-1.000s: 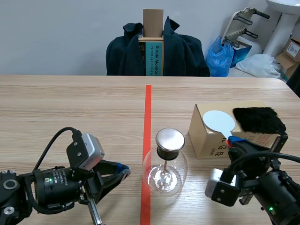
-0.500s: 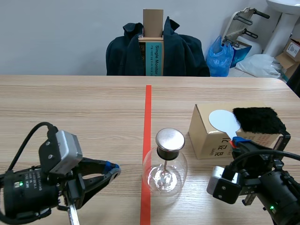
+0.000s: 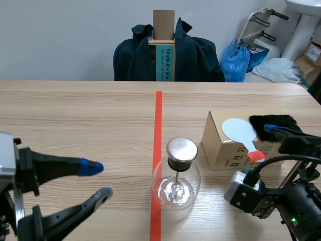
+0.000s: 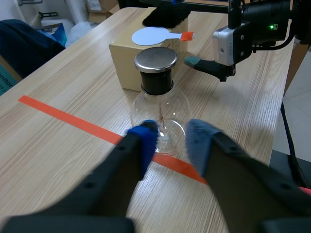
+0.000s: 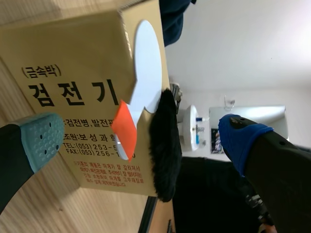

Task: Do the electroscope experiment.
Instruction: 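Return to the home posture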

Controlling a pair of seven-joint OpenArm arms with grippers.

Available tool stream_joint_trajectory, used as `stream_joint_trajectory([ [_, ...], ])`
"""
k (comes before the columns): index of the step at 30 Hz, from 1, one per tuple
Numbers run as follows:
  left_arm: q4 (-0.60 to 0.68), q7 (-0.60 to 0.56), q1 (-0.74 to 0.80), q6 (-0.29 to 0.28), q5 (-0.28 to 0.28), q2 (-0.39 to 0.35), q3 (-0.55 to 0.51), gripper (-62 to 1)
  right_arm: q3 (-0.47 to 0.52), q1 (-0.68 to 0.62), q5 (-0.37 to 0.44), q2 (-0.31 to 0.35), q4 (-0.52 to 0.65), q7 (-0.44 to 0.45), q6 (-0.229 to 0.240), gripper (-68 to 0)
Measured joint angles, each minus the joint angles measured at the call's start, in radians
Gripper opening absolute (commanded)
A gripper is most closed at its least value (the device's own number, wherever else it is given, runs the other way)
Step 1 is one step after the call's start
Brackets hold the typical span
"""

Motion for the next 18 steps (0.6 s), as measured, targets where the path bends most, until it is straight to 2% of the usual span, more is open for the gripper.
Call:
stream_joint_trajectory([
  [2,0.017,0.001,0.021,0.001,0.0,0.0,-0.024,-0.6,0.0,-0.006,0.084,0.0,0.003,-0.001,0.037,0.4],
  [3,0.022,0.0,0.027,0.001,0.0,0.0,-0.035,1.4,0.0,-0.017,0.133,0.0,0.01,-0.003,0.043,0.4],
  [6,0.023,0.001,0.029,0.002,-0.001,0.0,-0.043,1.4,0.0,-0.096,0.304,0.0,0.079,-0.022,0.041,0.4],
  [10,0.022,0.003,0.028,0.001,-0.018,0.0,-0.043,1.4,0.012,-0.257,0.588,0.003,0.255,-0.078,0.041,0.4],
  [13,0.022,0.025,0.023,0.001,-0.032,0.0,-0.043,1.4,0.05,-0.365,0.882,0.031,0.43,-0.078,0.043,0.4],
  [14,0.022,0.038,0.021,0.001,-0.032,0.0,-0.043,1.4,0.068,-0.389,0.953,0.045,0.487,-0.078,0.056,0.4],
  [18,0.02,0.069,0.021,0.001,-0.084,0.0,-0.043,1.4,0.143,-0.424,1.194,0.093,0.671,-0.074,0.182,0.4],
])
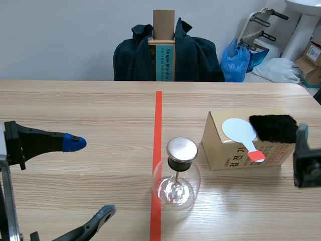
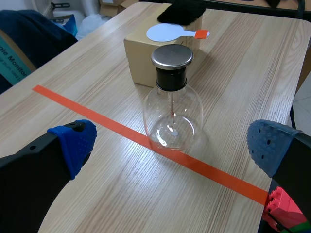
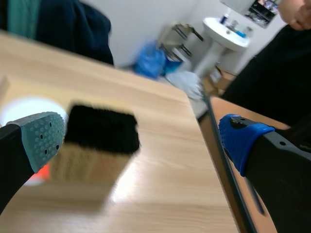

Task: Do the electroscope experiment.
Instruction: 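Return to the home posture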

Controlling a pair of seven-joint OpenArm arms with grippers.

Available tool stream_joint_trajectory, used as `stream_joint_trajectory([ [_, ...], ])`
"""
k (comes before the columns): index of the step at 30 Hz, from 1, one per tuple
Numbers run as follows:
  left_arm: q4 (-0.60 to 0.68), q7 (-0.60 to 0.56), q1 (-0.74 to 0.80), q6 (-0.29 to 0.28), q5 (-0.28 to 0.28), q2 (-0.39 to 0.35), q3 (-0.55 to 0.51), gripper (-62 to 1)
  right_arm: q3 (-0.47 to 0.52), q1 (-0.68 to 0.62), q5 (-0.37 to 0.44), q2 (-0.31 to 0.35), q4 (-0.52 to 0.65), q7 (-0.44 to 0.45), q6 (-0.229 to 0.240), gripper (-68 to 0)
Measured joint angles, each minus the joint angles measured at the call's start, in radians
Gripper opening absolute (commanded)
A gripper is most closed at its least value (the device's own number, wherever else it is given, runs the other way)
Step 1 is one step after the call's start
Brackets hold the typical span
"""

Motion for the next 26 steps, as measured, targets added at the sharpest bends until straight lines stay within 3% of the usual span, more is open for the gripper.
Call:
stream_joint_trajectory([
  [3,0.0,0.007,0.0,0.0,-0.014,0.0,0.0,1.4,0.063,0.003,0.076,0.022,0.077,-0.001,0.122,0.4],
  [9,0.0,0.006,0.0,0.0,-0.024,0.0,0.0,1.4,0.11,0.007,0.058,0.054,0.133,-0.043,0.33,0.4],
  [12,0.0,0.006,0.0,0.0,-0.024,0.0,0.0,1.4,0.105,0.006,0.059,0.053,0.132,-0.047,0.38,0.4],
  [17,0.0,0.006,0.0,0.0,-0.024,0.0,0.0,1.4,0.102,0.008,0.056,0.053,0.127,-0.089,0.421,0.4],
  [22,0.0,0.006,0.0,0.0,-0.024,0.0,0.0,1.4,0.101,0.009,-0.06,0.053,0.124,-0.098,0.528,0.4],
  [26,0.0,0.006,0.0,0.0,-0.024,0.0,0.0,1.4,0.101,0.009,-0.061,0.05,0.123,-0.096,0.533,0.4],
])
